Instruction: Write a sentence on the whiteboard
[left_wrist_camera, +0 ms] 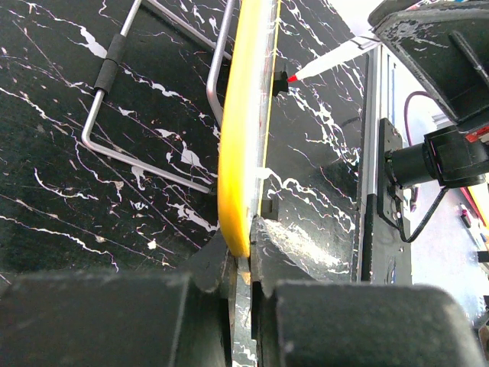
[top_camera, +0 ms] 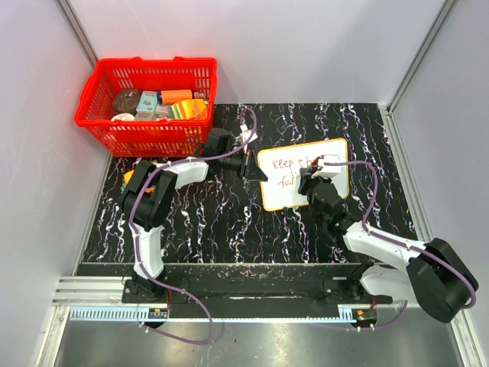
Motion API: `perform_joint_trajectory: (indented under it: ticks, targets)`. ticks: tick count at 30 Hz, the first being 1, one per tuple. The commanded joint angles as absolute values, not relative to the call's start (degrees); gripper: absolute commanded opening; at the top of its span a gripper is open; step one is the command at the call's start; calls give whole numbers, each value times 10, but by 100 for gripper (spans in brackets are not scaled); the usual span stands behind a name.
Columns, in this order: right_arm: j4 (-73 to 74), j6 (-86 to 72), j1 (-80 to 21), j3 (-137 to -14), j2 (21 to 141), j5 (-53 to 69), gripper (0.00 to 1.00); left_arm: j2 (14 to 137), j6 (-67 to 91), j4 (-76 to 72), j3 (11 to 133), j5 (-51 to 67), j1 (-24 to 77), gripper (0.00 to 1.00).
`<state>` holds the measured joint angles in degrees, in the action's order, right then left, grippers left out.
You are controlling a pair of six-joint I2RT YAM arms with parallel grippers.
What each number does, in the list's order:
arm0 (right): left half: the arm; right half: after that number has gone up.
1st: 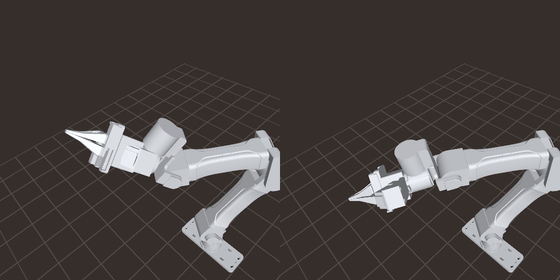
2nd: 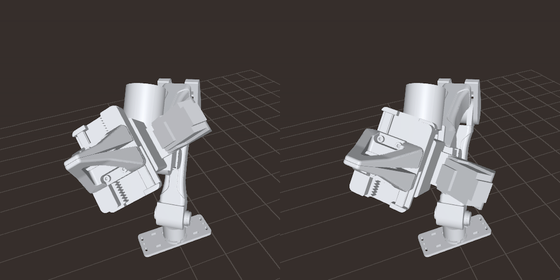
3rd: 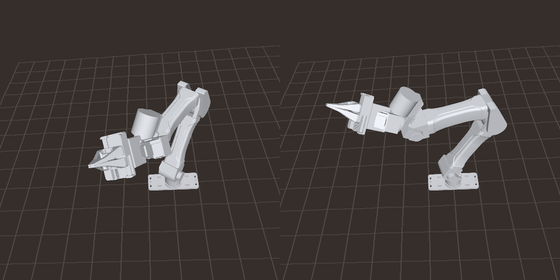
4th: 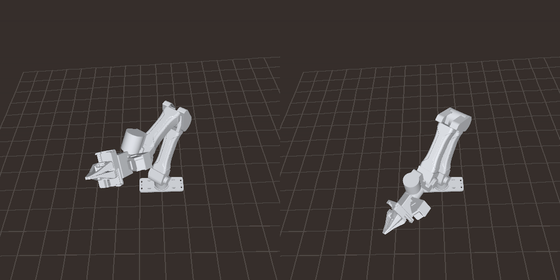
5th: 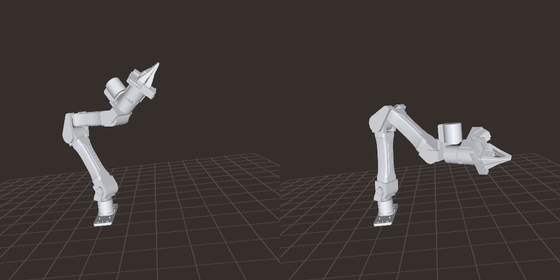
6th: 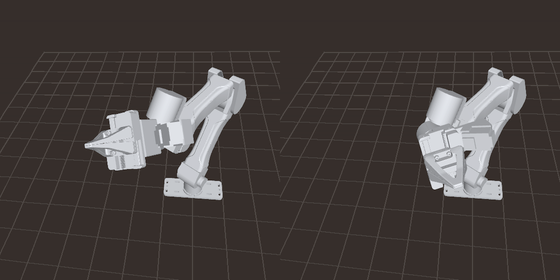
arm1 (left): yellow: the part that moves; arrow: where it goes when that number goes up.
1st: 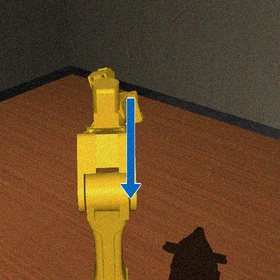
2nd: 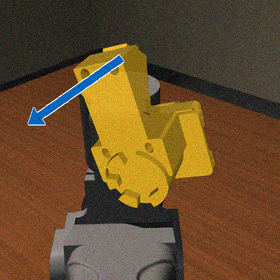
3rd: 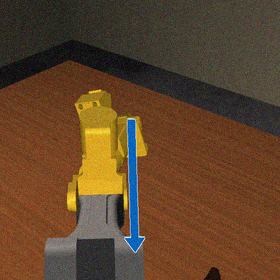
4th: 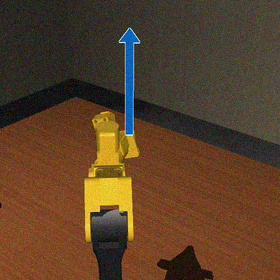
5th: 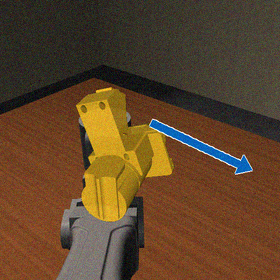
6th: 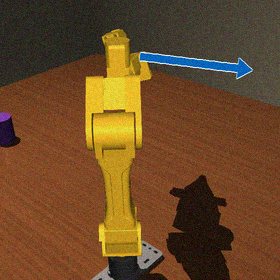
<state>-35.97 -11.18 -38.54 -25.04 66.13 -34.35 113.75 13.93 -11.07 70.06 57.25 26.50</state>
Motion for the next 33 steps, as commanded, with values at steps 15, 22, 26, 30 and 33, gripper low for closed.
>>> perform_joint_trajectory:
  ticks: [15,22,26,30,33]
  targets:
    - [-417,-123,-382,-266,711,-342,0,1171,52,-48,681,516,281,0]
    - [-403,-116,-382,-267,702,-368,0,1171,52,-48,680,516,281,0]
    - [-392,-111,-382,-268,697,-386,0,1171,52,-48,681,517,280,0]
    - [-387,-109,-382,-267,691,-399,0,1171,52,-48,681,517,280,0]
    - [-386,-107,-382,-265,689,-408,0,1172,52,-48,681,517,281,0]
